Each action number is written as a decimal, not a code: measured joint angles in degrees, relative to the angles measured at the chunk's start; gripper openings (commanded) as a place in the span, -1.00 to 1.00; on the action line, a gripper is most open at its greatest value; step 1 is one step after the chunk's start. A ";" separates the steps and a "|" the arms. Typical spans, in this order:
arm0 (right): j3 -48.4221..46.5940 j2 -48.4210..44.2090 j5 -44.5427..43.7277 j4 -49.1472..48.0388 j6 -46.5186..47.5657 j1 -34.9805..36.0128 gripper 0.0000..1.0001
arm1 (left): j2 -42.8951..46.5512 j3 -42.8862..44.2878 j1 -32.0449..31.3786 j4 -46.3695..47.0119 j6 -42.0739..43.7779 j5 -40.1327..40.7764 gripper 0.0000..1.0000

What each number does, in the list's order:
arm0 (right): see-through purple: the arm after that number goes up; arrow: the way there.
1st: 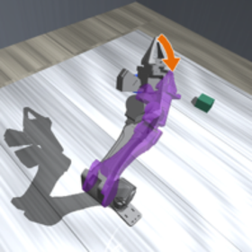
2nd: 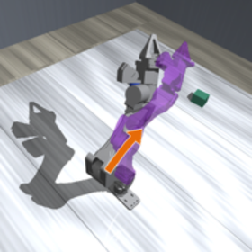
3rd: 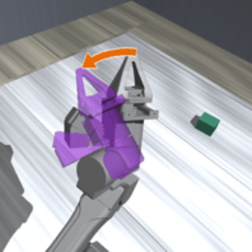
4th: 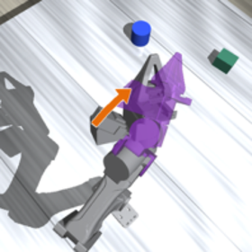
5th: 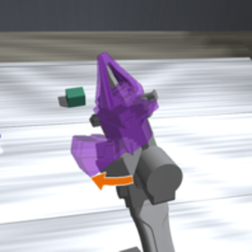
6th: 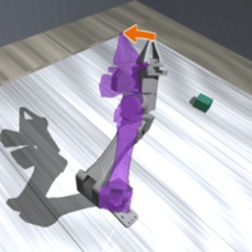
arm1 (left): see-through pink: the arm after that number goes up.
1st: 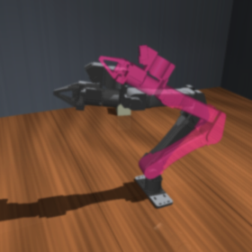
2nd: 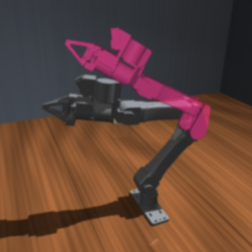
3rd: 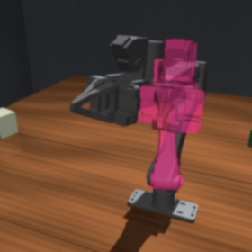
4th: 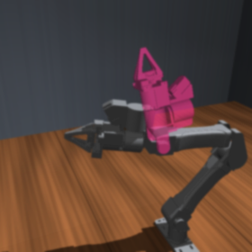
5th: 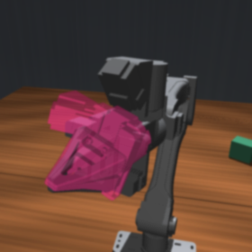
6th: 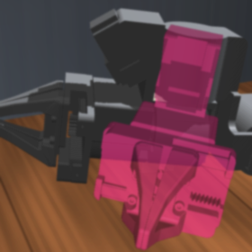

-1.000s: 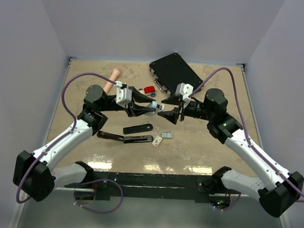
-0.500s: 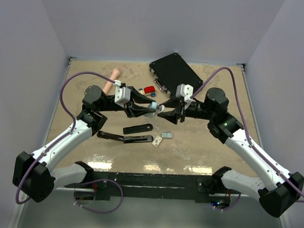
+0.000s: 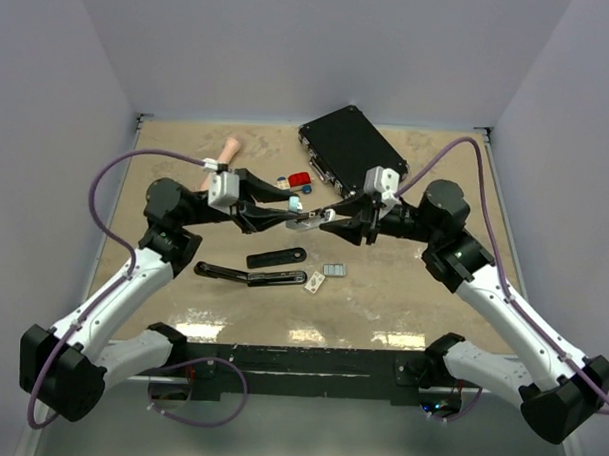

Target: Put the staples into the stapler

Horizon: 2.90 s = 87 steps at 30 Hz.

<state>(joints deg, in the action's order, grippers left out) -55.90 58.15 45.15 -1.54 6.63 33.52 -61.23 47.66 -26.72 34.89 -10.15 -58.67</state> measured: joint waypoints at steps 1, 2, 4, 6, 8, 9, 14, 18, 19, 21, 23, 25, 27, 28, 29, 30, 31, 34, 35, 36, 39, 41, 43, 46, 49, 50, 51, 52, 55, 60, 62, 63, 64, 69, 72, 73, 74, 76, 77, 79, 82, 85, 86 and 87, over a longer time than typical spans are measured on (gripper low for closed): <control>0.92 -1.01 -0.11 -1.38 -0.76 -1.07 -1.00 | 1.11 0.00 1.38 0.52 -0.74 0.37 -1.00; 1.73 -2.03 -0.13 -2.60 -1.68 -1.88 -1.00 | 2.05 0.00 2.49 0.92 -1.40 0.66 -1.00; 3.69 -4.72 -0.31 -6.45 -4.42 -3.50 -1.00 | 4.35 -0.39 5.03 2.05 -3.82 1.68 -1.00; 4.90 -7.23 -1.01 -10.64 -7.08 -4.20 -1.00 | 6.56 -1.53 6.78 3.89 -6.91 3.65 -1.00; 5.70 -9.25 -2.23 -14.71 -9.79 -4.33 -1.00 | 8.74 -3.13 7.58 5.88 -10.45 6.60 -1.00; 5.95 -10.03 -2.84 -16.57 -11.08 -4.33 -1.00 | 9.68 -4.02 7.65 6.84 -12.13 8.39 -1.00; 6.88 -11.78 -6.95 -24.06 -17.33 -4.02 -1.00 | 14.16 -10.21 7.61 11.28 -21.77 17.81 -1.00; 7.41 -12.13 -12.00 -30.51 -22.21 -4.37 -1.00 | 16.72 -16.35 8.48 14.71 -28.30 26.91 -1.00; 7.41 -12.50 -13.09 -32.26 -22.86 -4.70 -1.00 | 17.03 -18.12 9.38 15.37 -29.94 29.83 -1.00; 7.28 -13.33 -14.14 -35.95 -24.24 -5.05 -1.00 | 16.76 -20.68 10.23 16.57 -33.33 33.83 -1.00; 7.26 -13.53 -14.16 -38.69 -25.07 -5.03 -1.00 | 15.43 -22.29 10.25 17.38 -36.52 35.95 -1.00; 6.71 -13.35 -13.90 -39.41 -25.24 -5.03 -1.00 | 14.38 -22.75 10.23 17.90 -38.60 36.68 -1.00; 5.84 -12.35 -13.53 -38.51 -24.98 -5.03 -1.00 | 14.10 -22.73 10.23 18.18 -38.75 36.87 -1.00; 5.20 -11.63 -13.53 -37.22 -24.59 -5.03 -1.00 | 14.10 -22.69 10.23 18.05 -38.49 36.85 -1.00; 4.59 -10.80 -13.51 -35.60 -24.09 -5.03 -1.00 | 14.03 -22.34 10.23 17.46 -37.64 36.81 -1.00; 3.96 -10.01 -13.49 -33.48 -23.41 -5.03 -1.00 | 13.88 -21.46 10.21 16.13 -36.24 36.76 -1.00; 3.34 -9.38 -13.66 -30.93 -22.58 -5.03 -1.00 | 13.49 -20.35 10.21 14.71 -34.64 36.57 -1.00; 2.54 -7.32 -14.43 -23.96 -20.02 -5.03 -1.00 | 11.87 -17.16 10.21 11.04 -28.94 36.26 -1.00; 2.56 -6.75 -14.82 -21.33 -19.08 -5.03 -1.00 | 11.06 -16.35 10.21 10.23 -26.86 36.09 -1.00; 2.56 -6.27 -15.34 -18.86 -18.27 -5.03 -1.00 | 10.14 -15.85 10.21 9.68 -25.00 35.91 -1.00; 3.06 -5.42 -15.96 -13.99 -16.39 -5.03 -1.00 | 5.79 -15.61 10.21 9.60 -20.46 34.42 -1.00; 3.61 -5.20 -16.24 -11.89 -15.43 -5.03 -1.00 | 1.97 -15.63 10.21 9.84 -18.56 32.72 -1.00; 4.09 -4.83 -16.76 -10.16 -14.49 -5.03 -1.00 | -1.44 -15.63 10.21 10.56 -17.18 30.97 -1.00; 5.14 -3.78 -17.66 -8.09 -13.09 -5.03 -1.00 | -6.36 -15.63 10.19 13.31 -15.50 27.82 -1.00; 6.67 -2.75 -18.73 -6.29 -11.91 -5.03 -1.00 | -10.84 -15.63 9.79 17.29 -13.79 25.00 -1.00; 7.21 -2.51 -18.93 -5.70 -11.61 -5.03 -1.00 | -12.46 -15.63 9.49 18.84 -12.94 24.30 -1.00; 7.78 -2.29 -19.12 -5.27 -11.34 -5.03 -1.00 | -13.90 -15.63 9.01 19.98 -12.33 23.80 -1.00; 8.28 -2.12 -19.23 -5.05 -11.08 -5.03 -1.00 | -15.08 -15.63 8.52 20.90 -11.63 23.34 -1.00; 9.70 -1.81 -20.22 -4.70 -10.36 -5.03 -1.00 | -19.76 -15.63 6.23 24.61 -10.05 22.36 -1.00; 11.58 -0.66 -21.64 -4.55 -9.46 -5.03 -1.00 | -28.41 -15.63 2.62 31.10 -9.73 21.38 -1.00; 12.37 0.09 -22.10 -4.50 -9.14 -5.03 -1.00 | -31.74 -15.61 1.53 33.18 -9.75 21.40 -1.00; 12.85 0.42 -22.29 -4.50 -8.98 -5.03 -1.00 | -33.48 -15.56 1.01 33.79 -9.75 21.40 -1.00; 13.31 0.70 -22.75 -4.46 -8.90 -5.03 -1.00 | -35.34 -15.41 0.59 34.47 -9.77 21.40 -1.00; 14.62 2.01 -24.09 -3.43 -8.28 -5.03 -1.00 | -44.50 -13.00 -0.74 34.91 -11.30 21.27 -1.00; 15.06 2.21 -25.05 -2.64 -7.98 -5.03 -1.00 | -46.95 -11.96 -0.83 36.87 -12.37 21.29 -1.00; 15.19 2.21 -25.22 -2.29 -7.91 -5.03 -1.00 | -47.10 -11.89 -1.01 37.13 -12.35 21.18 -1.00; 15.39 2.19 -25.33 -2.25 -7.89 -5.03 -1.00 | -47.41 -11.87 -1.18 37.62 -12.35 21.18 -1.00; 15.91 2.01 -25.77 -2.21 -7.85 -5.03 -1.00 | -47.98 -11.85 -1.20 38.51 -12.37 21.07 -1.00; 16.28 1.81 -26.05 -2.03 -7.82 -5.03 -1.00 | -48.28 -11.85 -1.18 39.15 -12.37 20.92 -1.00; 16.94 1.44 -26.25 -1.79 -7.76 -5.03 -1.00 | -48.78 -11.85 -1.18 40.19 -12.37 20.55 -1.00; 17.05 1.33 -26.27 -1.03 -7.67 -5.03 -1.00 | -48.87 -12.07 -1.18 40.72 -12.17 19.98 -1.00; 17.05 1.33 -26.27 -0.02 -7.67 -5.03 -0.95 | -48.19 -13.33 -1.18 41.24 -11.13 19.85 -0.90; 17.05 1.33 -26.25 0.42 -7.65 -5.03 -0.91 | -47.78 -13.86 -1.18 41.22 -10.62 19.85 -0.88; 17.05 1.33 -26.25 0.68 -7.65 -5.03 -0.89 | -47.45 -14.23 -1.18 41.16 -10.14 19.82 -0.84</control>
<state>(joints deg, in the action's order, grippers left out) -38.85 59.48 18.90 -0.86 -1.02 28.49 -108.68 33.43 -27.90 76.05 -20.29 -38.85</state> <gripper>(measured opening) 0.017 0.381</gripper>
